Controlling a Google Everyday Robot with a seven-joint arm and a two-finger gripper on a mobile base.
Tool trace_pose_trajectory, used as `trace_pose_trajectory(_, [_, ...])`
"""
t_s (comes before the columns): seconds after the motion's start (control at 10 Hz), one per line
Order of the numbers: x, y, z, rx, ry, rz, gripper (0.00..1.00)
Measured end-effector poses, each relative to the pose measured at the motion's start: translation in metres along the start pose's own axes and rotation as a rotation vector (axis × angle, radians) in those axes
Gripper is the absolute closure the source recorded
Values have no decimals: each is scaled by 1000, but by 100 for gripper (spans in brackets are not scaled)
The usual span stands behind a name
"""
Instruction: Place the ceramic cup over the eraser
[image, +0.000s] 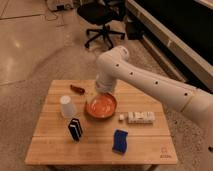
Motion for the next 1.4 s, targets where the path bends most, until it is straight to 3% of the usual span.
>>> trace_pose_trajectory(0.8, [-4,4,3,-12,-15,-1,20])
trace_pose_trajectory(1.1, [-25,8,32,-34,-35,5,20])
trace_pose_trajectory(1.4, [-55,27,63,-70,-26,-26,20])
